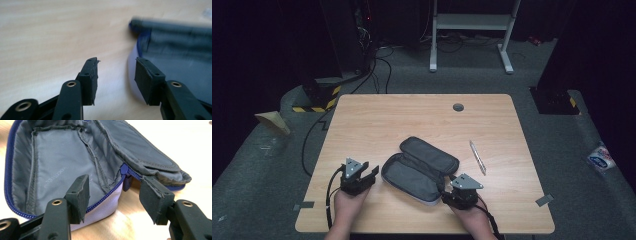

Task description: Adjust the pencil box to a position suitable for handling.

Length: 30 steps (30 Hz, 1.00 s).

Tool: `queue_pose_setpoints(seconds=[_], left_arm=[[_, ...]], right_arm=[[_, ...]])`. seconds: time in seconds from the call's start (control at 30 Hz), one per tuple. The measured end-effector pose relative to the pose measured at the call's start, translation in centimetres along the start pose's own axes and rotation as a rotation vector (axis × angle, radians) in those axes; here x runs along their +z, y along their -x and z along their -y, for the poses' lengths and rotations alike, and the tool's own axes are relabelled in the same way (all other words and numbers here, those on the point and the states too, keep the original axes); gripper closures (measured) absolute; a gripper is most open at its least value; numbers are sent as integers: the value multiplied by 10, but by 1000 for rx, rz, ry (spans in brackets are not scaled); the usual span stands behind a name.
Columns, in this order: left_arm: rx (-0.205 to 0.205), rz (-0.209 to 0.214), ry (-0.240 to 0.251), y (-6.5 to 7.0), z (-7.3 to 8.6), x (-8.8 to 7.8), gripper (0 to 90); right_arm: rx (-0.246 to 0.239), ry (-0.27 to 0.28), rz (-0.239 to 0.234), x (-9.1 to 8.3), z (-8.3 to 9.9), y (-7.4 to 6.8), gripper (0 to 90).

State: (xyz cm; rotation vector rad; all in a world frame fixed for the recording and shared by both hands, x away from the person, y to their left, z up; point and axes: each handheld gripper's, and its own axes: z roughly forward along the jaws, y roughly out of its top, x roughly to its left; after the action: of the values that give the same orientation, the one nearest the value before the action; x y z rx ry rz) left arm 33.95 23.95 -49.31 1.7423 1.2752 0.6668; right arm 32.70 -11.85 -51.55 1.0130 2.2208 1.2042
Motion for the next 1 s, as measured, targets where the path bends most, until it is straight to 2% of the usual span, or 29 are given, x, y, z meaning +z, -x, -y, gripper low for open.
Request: queue_pose_setpoints(seconds=[0.07,0.13,0.23,0.37,0.43,0.63,0.7,0.8,0.87,1.0], left_arm=[[-14,42,29,4,-7,1,534],[-8,80,33,11,-11,5,521],[1,132,7,19,-13,17,497],[-18,182,-54,22,-10,29,522],[-13,196,-76,23,-7,30,547],[-42,236,-100,19,2,22,609],[-39,245,-107,20,4,16,611],[-37,258,-116,22,7,7,609],[-18,258,-121,26,9,2,604],[3,243,-150,30,14,-3,588]], right_arm=[[4,1,-11,-3,3,2,409],[5,0,-9,-5,4,2,409],[13,0,-3,-10,7,4,407],[29,-6,11,-14,10,6,407],[40,-13,14,-15,11,7,419],[27,-44,1,-10,9,8,602],[21,-53,-1,-8,7,8,649],[2,-68,1,-3,3,7,688],[0,-72,-2,-1,1,8,707],[-6,-68,1,5,-4,13,719]])
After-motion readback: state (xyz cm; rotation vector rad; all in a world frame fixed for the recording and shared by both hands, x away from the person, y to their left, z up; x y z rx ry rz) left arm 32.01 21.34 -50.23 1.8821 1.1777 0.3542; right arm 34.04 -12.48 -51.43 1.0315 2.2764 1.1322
